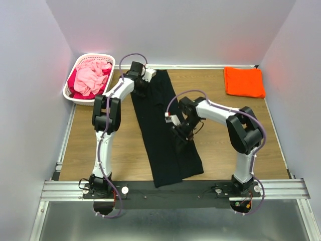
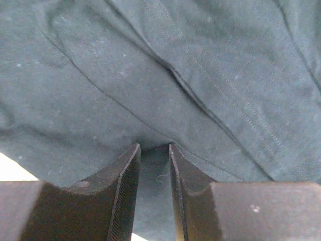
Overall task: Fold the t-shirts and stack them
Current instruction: Fold the tshirt
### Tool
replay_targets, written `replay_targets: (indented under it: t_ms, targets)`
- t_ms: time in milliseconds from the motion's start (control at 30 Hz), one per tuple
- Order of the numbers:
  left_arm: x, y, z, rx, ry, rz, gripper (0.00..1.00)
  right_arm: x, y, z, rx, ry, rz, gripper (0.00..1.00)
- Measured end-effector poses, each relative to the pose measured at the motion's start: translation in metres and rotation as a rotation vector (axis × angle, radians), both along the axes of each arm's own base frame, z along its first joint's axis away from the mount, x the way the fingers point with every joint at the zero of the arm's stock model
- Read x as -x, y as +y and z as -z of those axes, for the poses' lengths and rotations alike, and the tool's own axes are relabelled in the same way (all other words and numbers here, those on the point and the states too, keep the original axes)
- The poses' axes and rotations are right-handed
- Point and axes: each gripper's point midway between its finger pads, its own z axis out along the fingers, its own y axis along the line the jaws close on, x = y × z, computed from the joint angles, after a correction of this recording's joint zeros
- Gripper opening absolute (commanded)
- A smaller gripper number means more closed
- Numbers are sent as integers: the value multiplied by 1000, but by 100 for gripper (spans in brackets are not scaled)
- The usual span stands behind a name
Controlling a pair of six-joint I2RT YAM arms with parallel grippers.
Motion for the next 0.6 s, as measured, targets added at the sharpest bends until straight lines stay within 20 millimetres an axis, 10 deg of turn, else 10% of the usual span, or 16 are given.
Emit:
replay_targets:
  t_ms: [367,600]
  targets:
    - [-63,-98,-27,54,-190,152,47,-122,34,-108,-293,-293,186,60]
    - [-62,-74,-83,77,-283,116,50,-236,12,-113,-264,-471,389,59]
